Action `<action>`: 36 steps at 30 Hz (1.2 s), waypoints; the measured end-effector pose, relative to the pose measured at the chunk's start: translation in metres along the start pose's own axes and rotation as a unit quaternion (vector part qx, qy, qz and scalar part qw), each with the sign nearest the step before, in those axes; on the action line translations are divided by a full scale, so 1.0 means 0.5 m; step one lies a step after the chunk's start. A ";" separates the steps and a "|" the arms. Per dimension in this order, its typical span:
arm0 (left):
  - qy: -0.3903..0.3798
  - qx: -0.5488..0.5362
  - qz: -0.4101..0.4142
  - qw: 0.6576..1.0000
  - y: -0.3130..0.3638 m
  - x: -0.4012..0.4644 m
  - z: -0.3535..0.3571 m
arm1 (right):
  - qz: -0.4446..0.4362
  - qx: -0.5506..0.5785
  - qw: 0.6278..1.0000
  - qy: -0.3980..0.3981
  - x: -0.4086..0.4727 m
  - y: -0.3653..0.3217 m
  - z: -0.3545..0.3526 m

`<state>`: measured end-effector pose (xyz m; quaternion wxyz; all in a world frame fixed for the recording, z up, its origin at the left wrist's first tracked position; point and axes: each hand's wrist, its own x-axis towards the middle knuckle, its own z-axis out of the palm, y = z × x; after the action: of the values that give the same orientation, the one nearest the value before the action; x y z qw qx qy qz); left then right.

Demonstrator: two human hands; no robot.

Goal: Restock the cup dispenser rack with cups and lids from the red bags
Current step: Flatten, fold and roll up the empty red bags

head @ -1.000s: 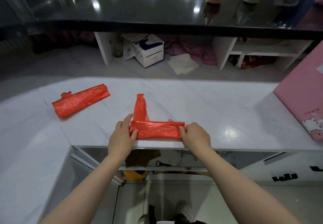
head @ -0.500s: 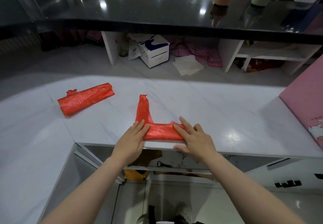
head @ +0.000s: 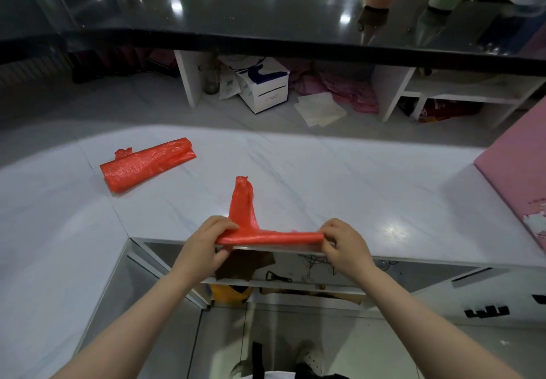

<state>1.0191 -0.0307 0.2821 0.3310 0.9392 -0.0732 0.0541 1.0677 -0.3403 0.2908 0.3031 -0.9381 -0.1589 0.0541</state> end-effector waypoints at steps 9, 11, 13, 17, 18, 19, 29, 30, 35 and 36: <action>0.085 -0.046 -0.155 0.983 0.049 0.054 0.008 | 0.186 -0.007 0.982 0.034 0.045 -0.038 0.008; 0.071 -0.007 -0.140 0.988 0.047 0.065 0.013 | 0.137 -0.035 0.989 0.035 0.038 -0.039 0.008; 0.050 0.022 -0.133 0.990 0.044 0.070 0.018 | 0.040 -0.119 0.992 0.023 0.028 -0.030 0.010; 0.020 0.127 -0.127 0.983 0.039 0.077 0.024 | -0.089 -0.213 0.971 -0.057 0.021 -0.006 0.004; 0.012 0.178 -0.104 0.979 0.035 0.075 0.022 | -0.098 -0.216 0.968 -0.076 0.020 0.000 0.001; 0.000 0.210 -0.075 0.975 0.030 0.070 0.019 | -0.111 -0.219 0.966 -0.085 0.018 0.004 -0.003; -0.093 0.172 0.028 0.980 0.004 0.052 -0.013 | -0.087 -0.019 0.995 -0.037 0.022 -0.005 -0.011; -0.091 0.154 0.021 0.984 0.003 0.052 -0.016 | -0.061 0.010 0.998 -0.032 0.026 -0.006 -0.013; -0.086 0.109 0.008 0.990 0.007 0.075 -0.038 | 0.036 0.093 0.995 -0.013 0.051 -0.017 -0.020; -0.076 0.080 -0.010 0.994 0.013 0.084 -0.041 | 0.051 0.097 0.994 -0.014 0.059 -0.018 -0.021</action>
<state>1.0583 -0.0269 0.3084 0.2489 0.9648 -0.0840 -0.0153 1.0951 -0.3294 0.3045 0.3871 -0.9103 -0.1091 0.0977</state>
